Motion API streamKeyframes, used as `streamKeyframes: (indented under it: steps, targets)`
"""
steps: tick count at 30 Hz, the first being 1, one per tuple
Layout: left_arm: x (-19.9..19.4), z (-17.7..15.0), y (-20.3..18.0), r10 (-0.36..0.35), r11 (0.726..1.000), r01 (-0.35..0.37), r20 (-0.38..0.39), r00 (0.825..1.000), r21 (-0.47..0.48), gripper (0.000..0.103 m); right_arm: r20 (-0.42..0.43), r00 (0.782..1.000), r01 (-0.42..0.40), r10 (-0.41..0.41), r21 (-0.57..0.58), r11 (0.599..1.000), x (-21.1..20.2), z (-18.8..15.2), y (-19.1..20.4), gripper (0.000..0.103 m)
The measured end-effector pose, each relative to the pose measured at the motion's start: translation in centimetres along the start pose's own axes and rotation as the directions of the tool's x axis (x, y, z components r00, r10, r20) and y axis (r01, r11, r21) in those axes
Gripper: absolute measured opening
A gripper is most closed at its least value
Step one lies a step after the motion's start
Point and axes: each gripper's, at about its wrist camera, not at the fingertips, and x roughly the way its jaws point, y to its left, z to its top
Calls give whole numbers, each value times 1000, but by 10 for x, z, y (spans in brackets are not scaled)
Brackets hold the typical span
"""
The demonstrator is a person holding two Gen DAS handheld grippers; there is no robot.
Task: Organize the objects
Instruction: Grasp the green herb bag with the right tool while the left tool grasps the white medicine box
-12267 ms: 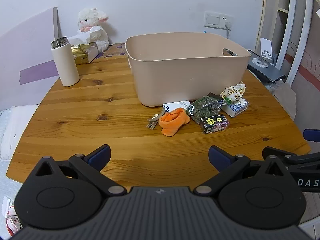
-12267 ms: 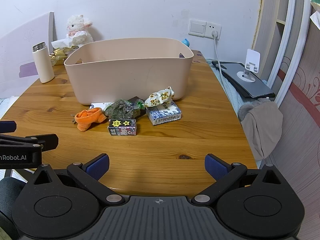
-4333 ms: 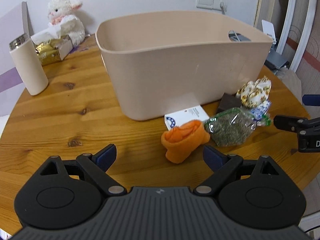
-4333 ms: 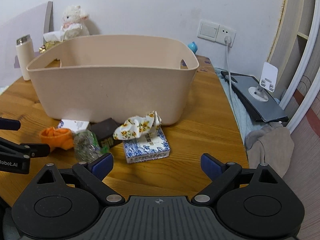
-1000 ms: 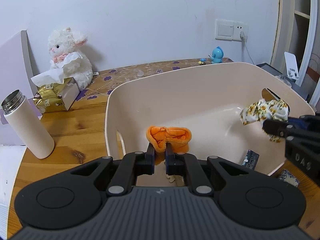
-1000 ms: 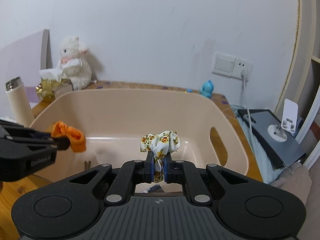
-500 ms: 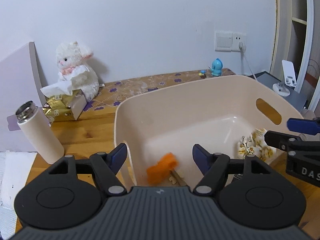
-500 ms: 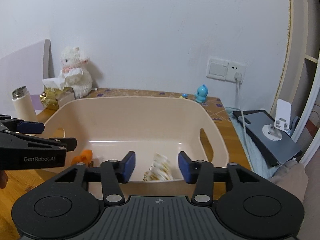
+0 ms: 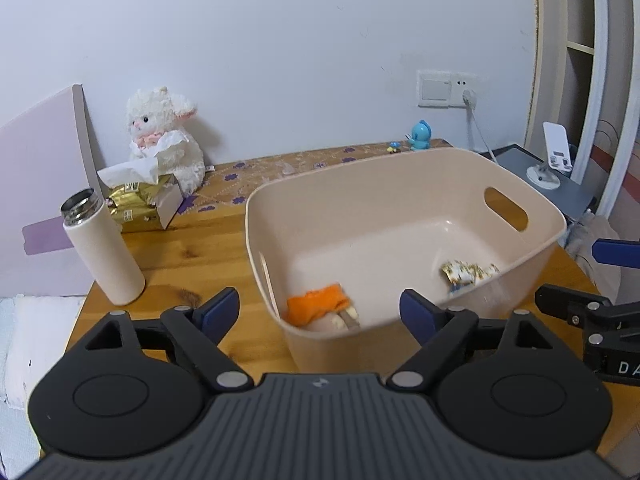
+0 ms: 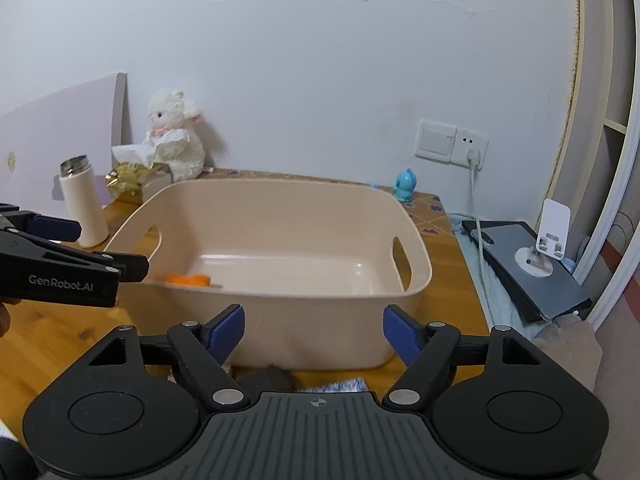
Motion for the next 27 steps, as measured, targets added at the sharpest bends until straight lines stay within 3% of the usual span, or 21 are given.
streamKeyframes:
  steps: [8, 17, 27]
  targets:
    - [-10, -29, -2, -15, 1000, 16, -43, 999, 13, 89, -56, 997, -46, 46, 7, 999, 0, -26, 5, 79]
    - [11, -63, -1, -29, 999, 31, -149, 988, 9, 89, -123, 988, -91, 91, 10, 996, 13, -50, 11, 79]
    - [29, -85, 0, -51, 999, 50, -211, 976, -7, 89, -174, 973, -149, 149, 13, 989, 35, -63, 20, 68]
